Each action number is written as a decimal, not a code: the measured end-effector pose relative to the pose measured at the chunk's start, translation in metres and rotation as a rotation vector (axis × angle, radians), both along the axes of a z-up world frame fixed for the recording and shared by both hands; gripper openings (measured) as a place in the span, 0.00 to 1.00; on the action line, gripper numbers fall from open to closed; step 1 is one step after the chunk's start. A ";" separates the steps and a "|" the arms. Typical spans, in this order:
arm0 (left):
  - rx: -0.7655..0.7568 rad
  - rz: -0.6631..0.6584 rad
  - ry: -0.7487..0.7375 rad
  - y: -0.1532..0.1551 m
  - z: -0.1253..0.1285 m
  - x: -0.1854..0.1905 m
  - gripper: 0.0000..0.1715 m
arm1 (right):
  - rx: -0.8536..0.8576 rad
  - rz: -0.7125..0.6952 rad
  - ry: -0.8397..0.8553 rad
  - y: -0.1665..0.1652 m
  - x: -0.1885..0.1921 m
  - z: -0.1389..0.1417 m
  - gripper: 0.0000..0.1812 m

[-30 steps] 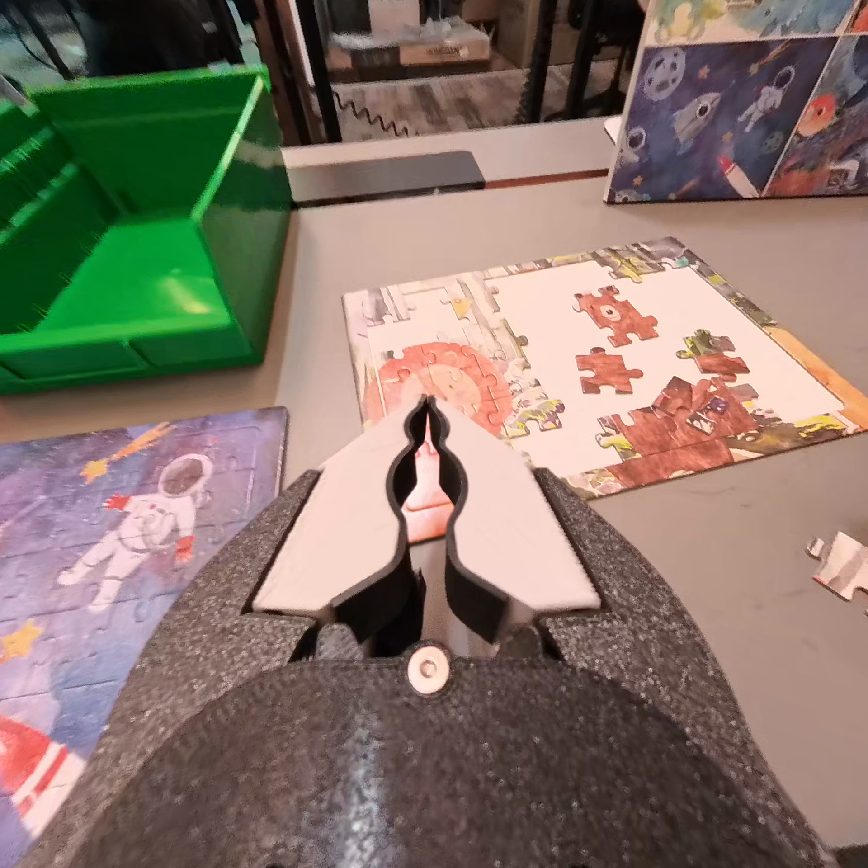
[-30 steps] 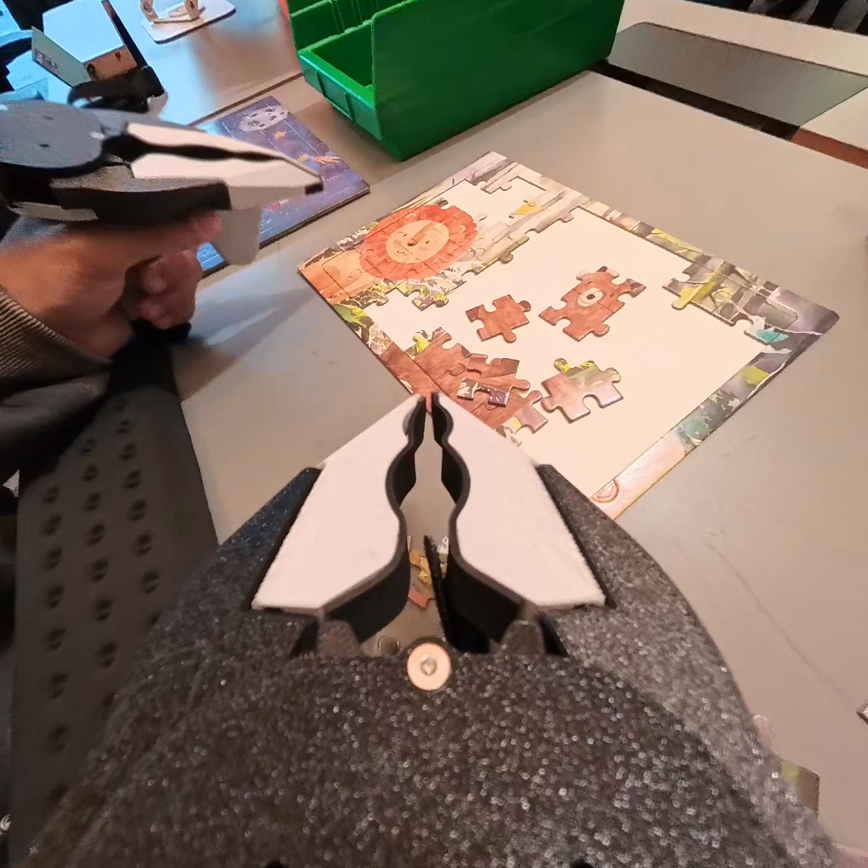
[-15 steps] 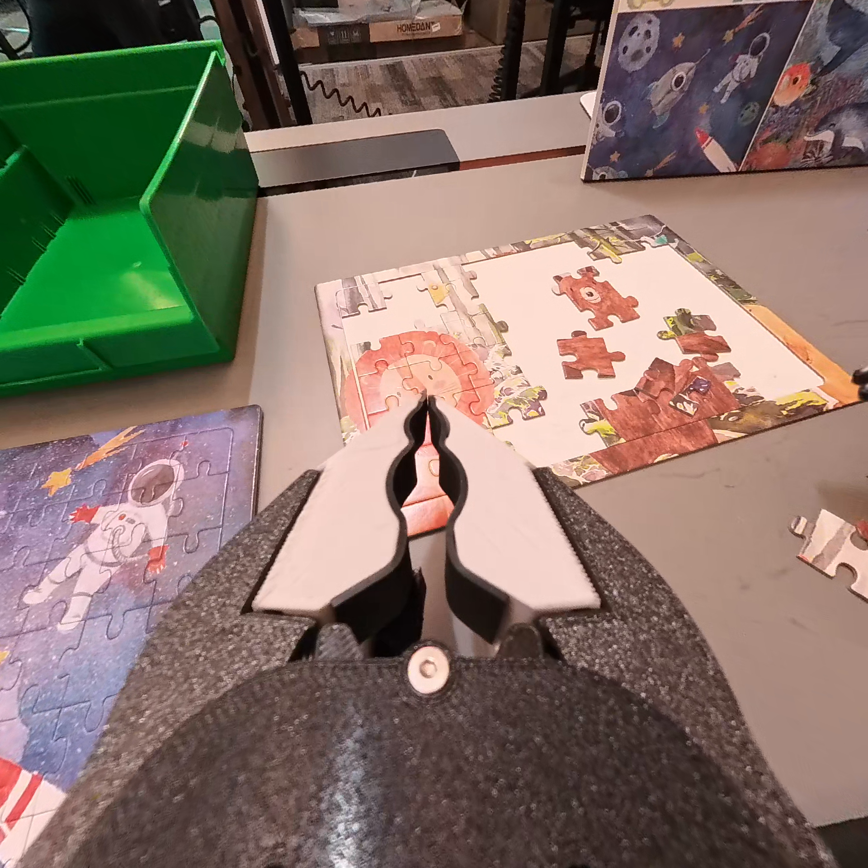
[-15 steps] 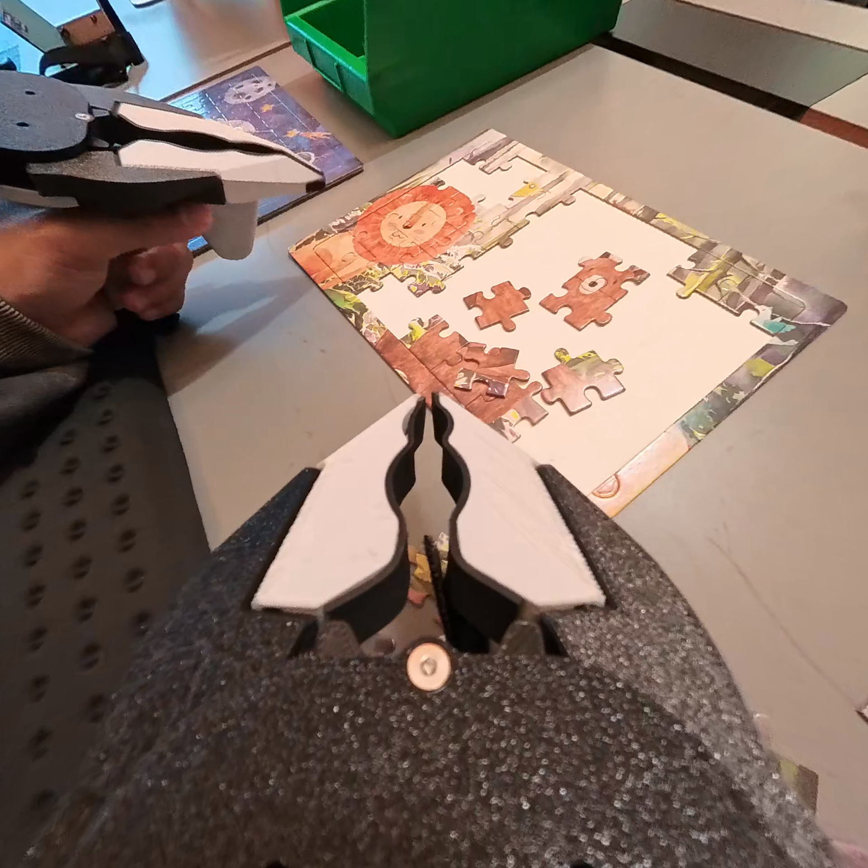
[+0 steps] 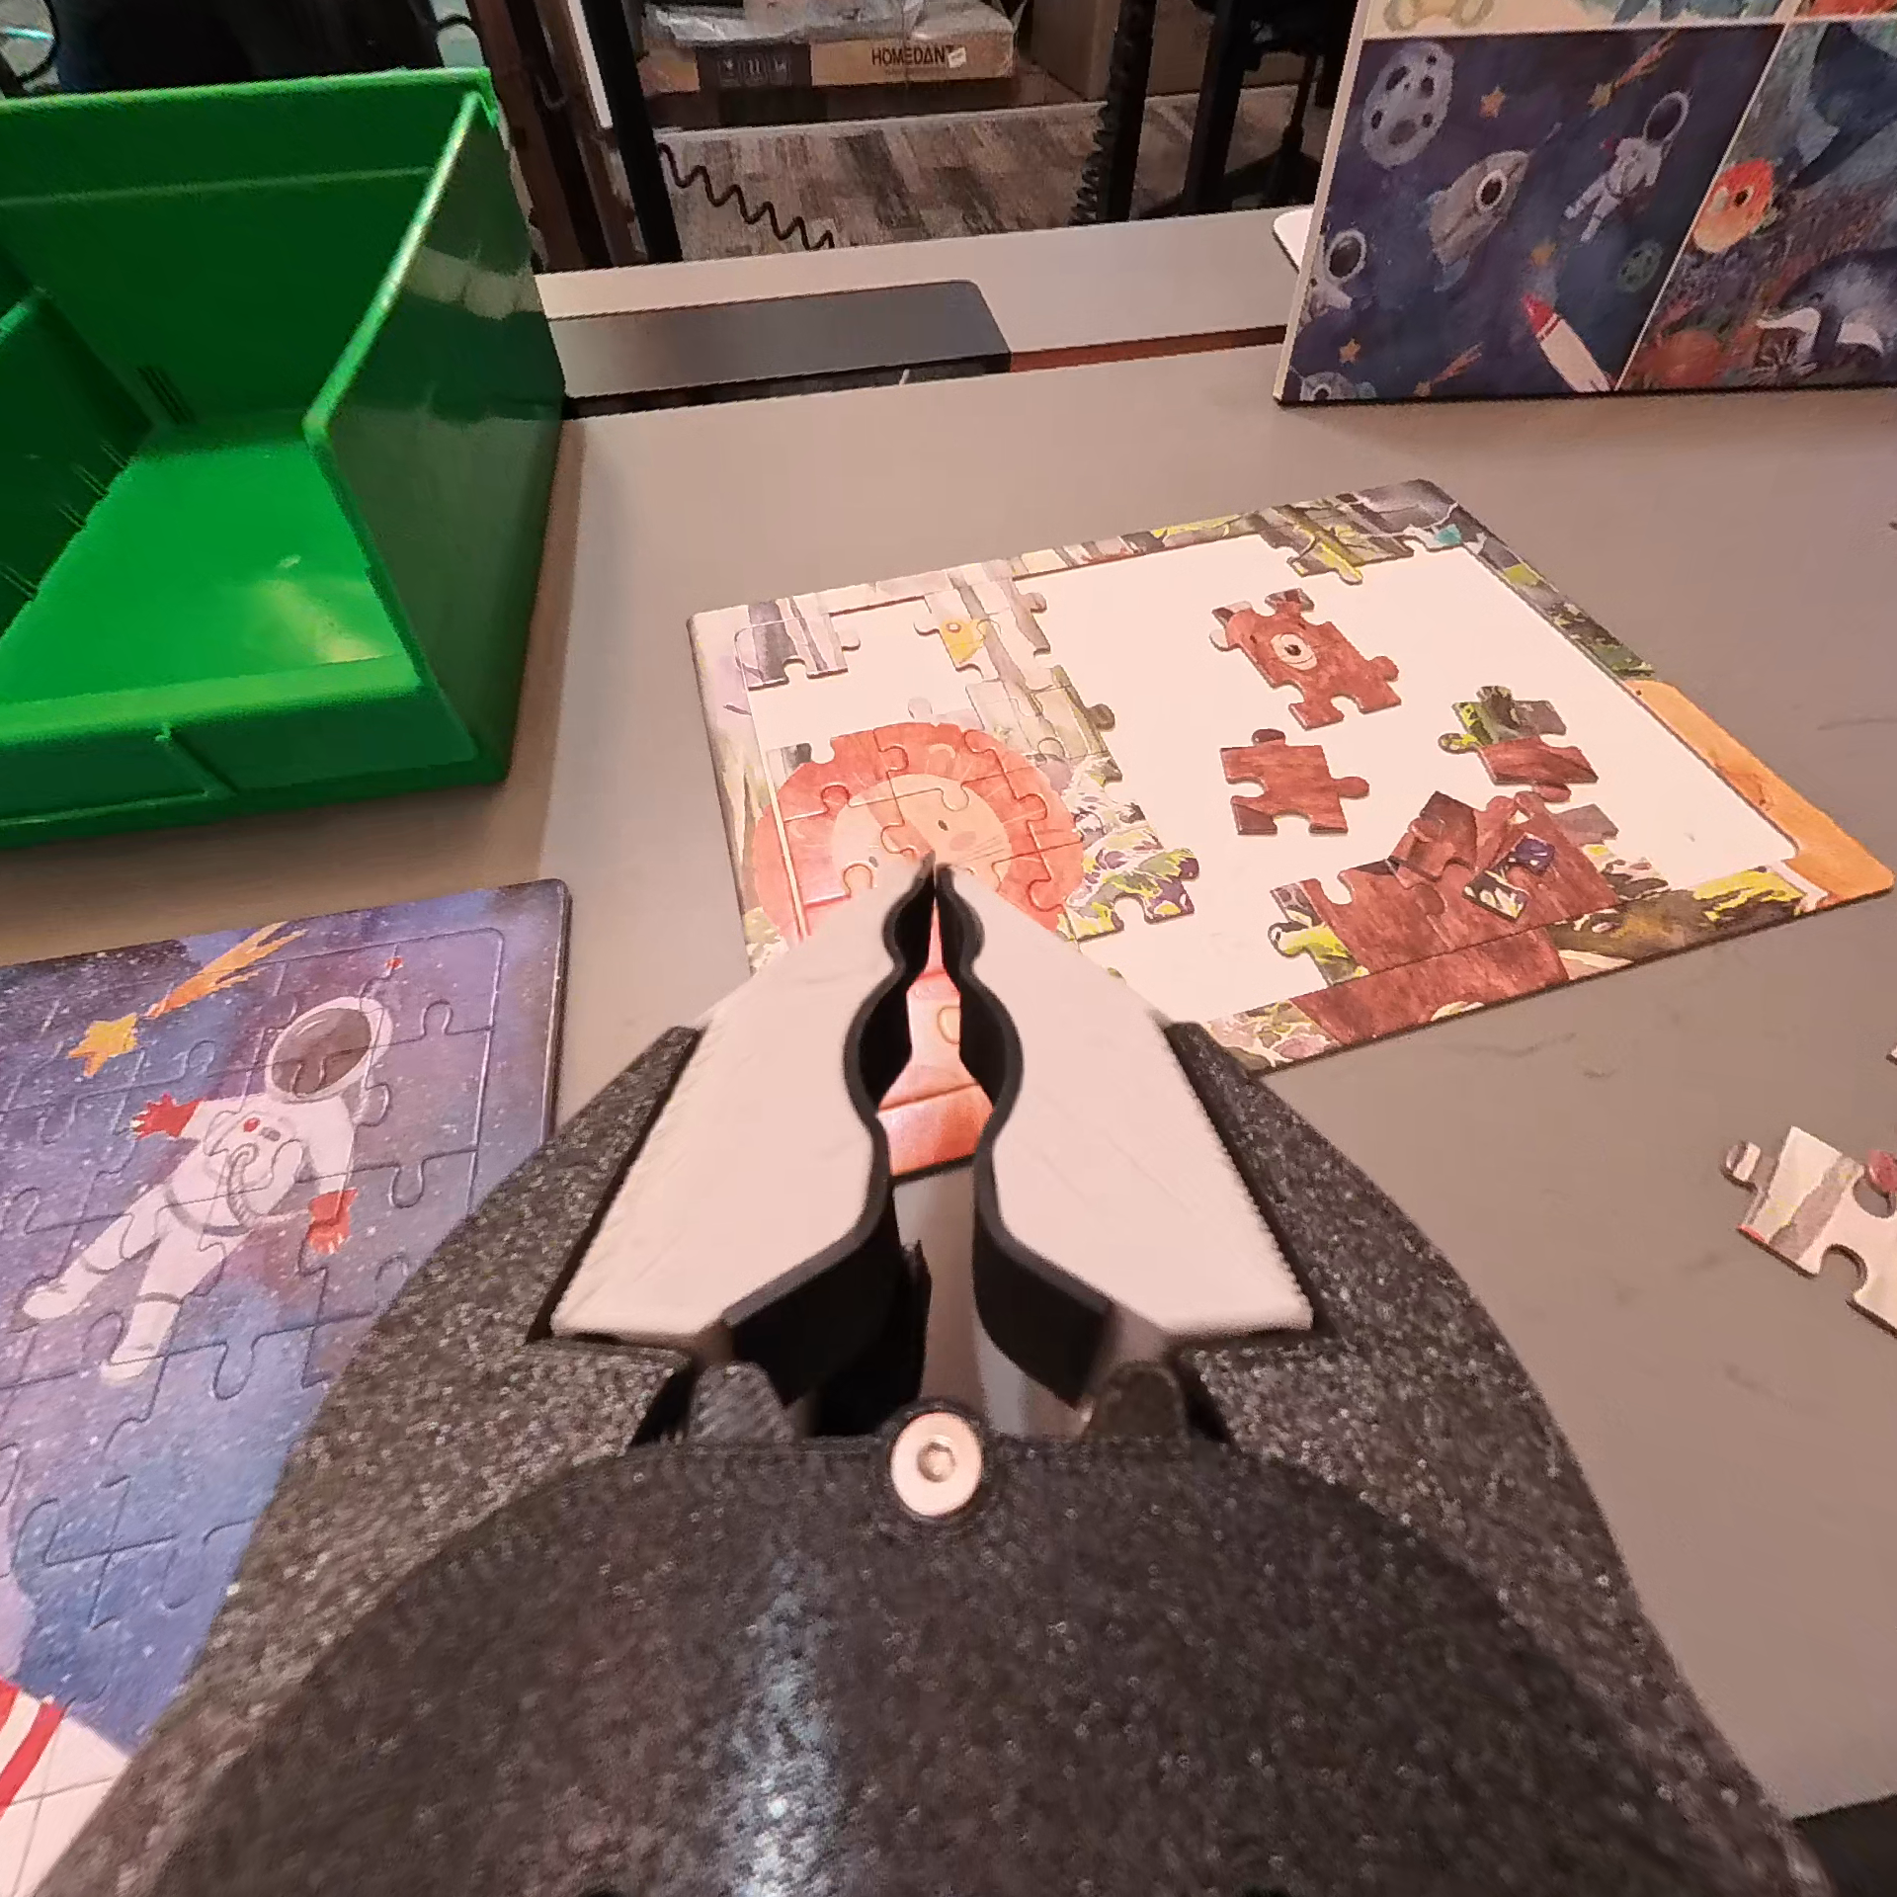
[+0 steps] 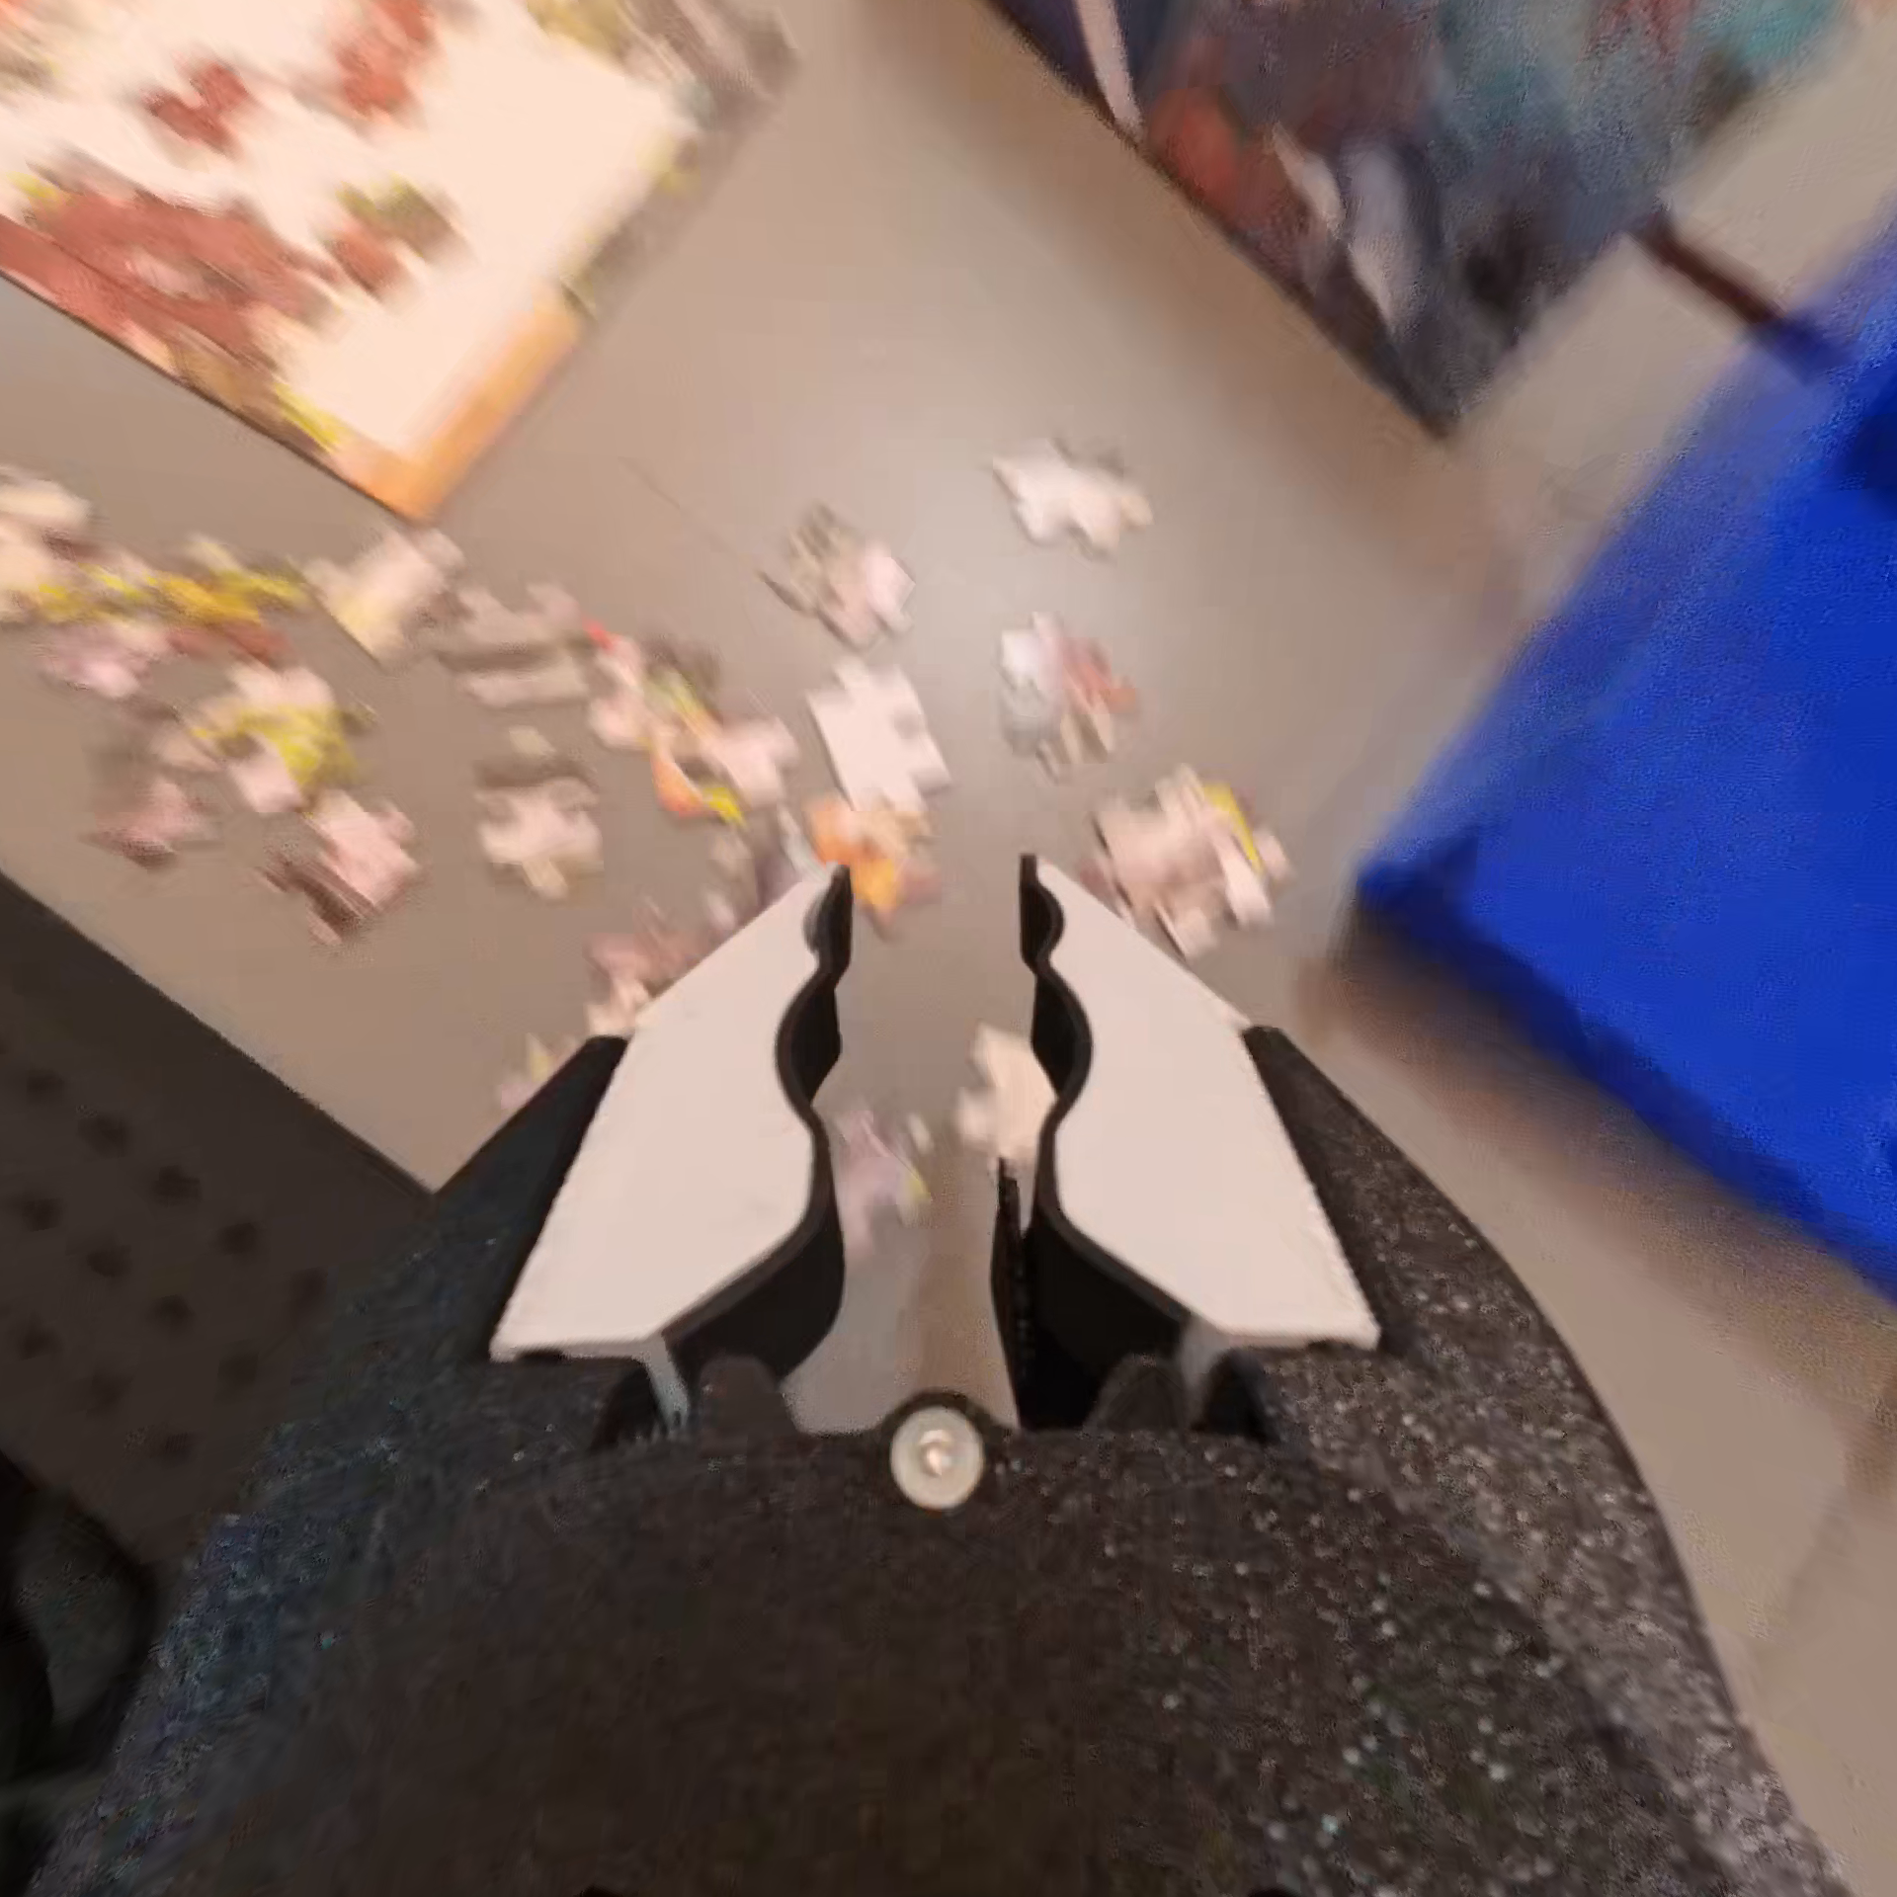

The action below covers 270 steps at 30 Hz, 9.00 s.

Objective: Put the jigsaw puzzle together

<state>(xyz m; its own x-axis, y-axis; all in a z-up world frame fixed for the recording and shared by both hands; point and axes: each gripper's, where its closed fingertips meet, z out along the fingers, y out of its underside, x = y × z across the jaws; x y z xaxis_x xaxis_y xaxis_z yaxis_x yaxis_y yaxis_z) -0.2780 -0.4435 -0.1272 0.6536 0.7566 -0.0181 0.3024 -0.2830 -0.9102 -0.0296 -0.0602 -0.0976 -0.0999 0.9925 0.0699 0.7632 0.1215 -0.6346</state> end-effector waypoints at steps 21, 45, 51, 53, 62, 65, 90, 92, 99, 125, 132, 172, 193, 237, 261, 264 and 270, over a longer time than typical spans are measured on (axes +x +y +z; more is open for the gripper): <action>0.015 -0.022 -0.025 0.004 -0.002 0.002 0.00 | -0.163 -0.144 -0.059 -0.043 -0.002 -0.085 0.20; 0.031 -0.035 -0.035 0.005 -0.002 0.004 0.00 | -0.109 -0.155 -0.089 -0.052 0.003 -0.084 0.00; 0.043 -0.033 -0.040 0.005 -0.001 0.003 0.00 | -0.116 -0.159 -0.070 -0.048 0.005 -0.076 0.00; 0.042 -0.032 -0.039 0.004 -0.001 0.003 0.00 | -0.158 -0.169 -0.087 -0.049 0.006 -0.077 0.11; 0.042 -0.035 -0.043 0.005 -0.002 0.004 0.00 | -0.067 -0.279 -0.146 -0.059 -0.001 -0.087 0.15; 0.043 -0.039 -0.044 0.005 -0.002 0.004 0.00 | -0.053 -0.285 -0.156 -0.060 -0.001 -0.087 0.15; 0.091 -0.052 -0.048 0.005 0.003 0.006 0.00 | -0.182 -0.144 -0.124 -0.135 -0.232 -0.060 0.14; 0.099 -0.066 -0.050 0.007 0.004 0.007 0.00 | -0.195 -0.249 -0.116 -0.121 -0.252 -0.070 0.14; 0.122 -0.094 -0.043 0.009 0.007 0.011 0.00 | -0.227 -0.304 -0.129 -0.130 -0.263 -0.074 0.14; -0.314 -0.734 -0.310 0.199 -0.015 -0.006 0.08 | -0.065 0.422 0.123 -0.121 -0.268 -0.065 0.00; -0.290 -0.723 -0.290 0.235 -0.032 -0.012 0.06 | -0.006 0.454 0.075 -0.125 -0.267 -0.081 0.00; -0.340 -0.663 -0.163 0.246 -0.048 -0.008 0.00 | -0.154 0.464 0.011 -0.135 -0.250 -0.081 0.00; -0.332 -0.616 -0.179 0.245 -0.053 -0.017 0.00 | -0.116 0.435 0.053 -0.124 -0.258 -0.078 0.00; -0.325 -0.610 -0.201 0.248 -0.046 -0.011 0.00 | -0.096 0.282 -0.026 -0.094 -0.254 -0.086 0.00; -0.325 -0.599 -0.259 0.241 -0.055 -0.015 0.00 | -0.129 0.304 -0.034 -0.101 -0.251 -0.087 0.00; -0.329 -0.597 -0.249 0.242 -0.055 -0.015 0.00 | -0.137 0.300 -0.035 -0.101 -0.251 -0.087 0.00; -0.272 -0.606 -0.236 0.247 -0.043 -0.014 0.00 | -0.145 0.299 -0.034 -0.101 -0.251 -0.088 0.00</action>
<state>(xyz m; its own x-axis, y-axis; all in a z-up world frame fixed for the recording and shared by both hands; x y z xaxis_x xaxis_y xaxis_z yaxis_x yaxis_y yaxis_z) -0.2919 -0.1968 -0.1700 0.9684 0.2465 0.0390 0.1998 -0.6721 -0.7130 -0.2806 -0.1609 -0.1852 -0.3880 0.9183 -0.0782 0.7284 0.2536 -0.6365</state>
